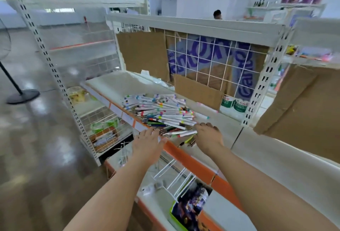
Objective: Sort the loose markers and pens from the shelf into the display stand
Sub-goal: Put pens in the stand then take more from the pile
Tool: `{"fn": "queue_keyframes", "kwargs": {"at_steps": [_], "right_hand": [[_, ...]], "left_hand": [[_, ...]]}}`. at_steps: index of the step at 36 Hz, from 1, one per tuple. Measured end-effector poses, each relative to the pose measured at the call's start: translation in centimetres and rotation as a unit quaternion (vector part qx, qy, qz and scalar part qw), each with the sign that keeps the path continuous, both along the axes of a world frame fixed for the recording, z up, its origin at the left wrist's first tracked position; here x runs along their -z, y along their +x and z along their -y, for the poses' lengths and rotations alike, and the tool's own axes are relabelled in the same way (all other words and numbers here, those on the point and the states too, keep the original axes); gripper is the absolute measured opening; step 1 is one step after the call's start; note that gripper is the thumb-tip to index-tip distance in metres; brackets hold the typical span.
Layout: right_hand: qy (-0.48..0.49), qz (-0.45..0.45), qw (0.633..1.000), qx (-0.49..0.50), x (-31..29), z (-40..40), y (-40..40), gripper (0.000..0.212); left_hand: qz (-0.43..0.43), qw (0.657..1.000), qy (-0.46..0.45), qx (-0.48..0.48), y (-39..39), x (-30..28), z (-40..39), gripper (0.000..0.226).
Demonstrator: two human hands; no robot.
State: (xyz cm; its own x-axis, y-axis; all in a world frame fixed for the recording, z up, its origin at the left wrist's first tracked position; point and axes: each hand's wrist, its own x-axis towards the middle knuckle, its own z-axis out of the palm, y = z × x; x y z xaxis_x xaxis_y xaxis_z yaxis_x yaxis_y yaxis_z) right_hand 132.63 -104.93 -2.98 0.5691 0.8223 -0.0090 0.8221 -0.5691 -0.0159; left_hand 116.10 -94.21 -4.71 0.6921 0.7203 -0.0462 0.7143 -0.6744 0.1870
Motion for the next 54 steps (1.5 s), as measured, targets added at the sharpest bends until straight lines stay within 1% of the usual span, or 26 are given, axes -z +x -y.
{"fn": "queue_keyframes", "kwargs": {"at_steps": [3, 6, 9, 14, 17, 20, 28, 33, 38, 42, 49, 54], "right_hand": [[-0.012, 0.016, 1.000, -0.013, 0.8, -1.4, 1.0, 0.037], [-0.021, 0.010, 0.999, -0.035, 1.6, -2.9, 2.2, 0.042], [-0.017, 0.010, 0.999, -0.051, 2.0, -3.4, 2.6, 0.038], [-0.017, -0.008, 0.998, -0.065, 3.0, -4.2, 3.0, 0.033], [-0.012, -0.001, 0.998, -0.066, 3.2, -4.5, 3.2, 0.038], [-0.010, 0.006, 0.997, -0.072, 3.5, -4.6, 3.2, 0.038], [-0.021, 0.018, 0.994, -0.101, 3.6, -4.5, 3.5, 0.039], [-0.048, 0.027, 0.992, -0.112, 3.2, -4.3, 3.3, 0.039], [-0.047, 0.034, 0.992, -0.116, 3.4, -4.1, 3.3, 0.035], [-0.044, 0.044, 0.991, -0.120, 3.4, -3.9, 3.3, 0.037], [-0.050, 0.038, 0.991, -0.118, 3.6, -2.9, 3.3, 0.045], [-0.041, 0.012, 0.994, -0.104, 3.8, -2.8, 3.3, 0.041]], "left_hand": [[-0.002, 1.000, -0.002, 0.005, 1.3, 0.2, -0.8, 0.054], [0.005, 1.000, -0.003, 0.005, 3.0, 0.4, -1.8, 0.047], [0.027, 1.000, 0.005, 0.009, 3.9, 0.5, -2.4, 0.036], [0.056, 0.997, 0.028, 0.049, 5.5, 0.9, -3.2, 0.019], [0.056, 0.995, 0.035, 0.070, 6.5, 1.2, -3.2, 0.021], [0.024, 0.992, 0.044, 0.115, 7.4, 1.8, -3.1, 0.024], [0.012, 0.987, 0.063, 0.144, 8.4, 2.7, -3.5, 0.020], [0.011, 0.985, 0.080, 0.152, 8.6, 2.9, -3.6, 0.020], [0.022, 0.985, 0.046, 0.164, 8.6, 3.5, -3.8, 0.026], [0.032, 0.989, 0.010, 0.142, 8.5, 3.8, -3.8, 0.028], [0.071, 0.990, -0.014, 0.118, 8.8, 3.9, -4.0, 0.023], [0.086, 0.989, -0.022, 0.116, 8.9, 3.9, -4.1, 0.021]]}}
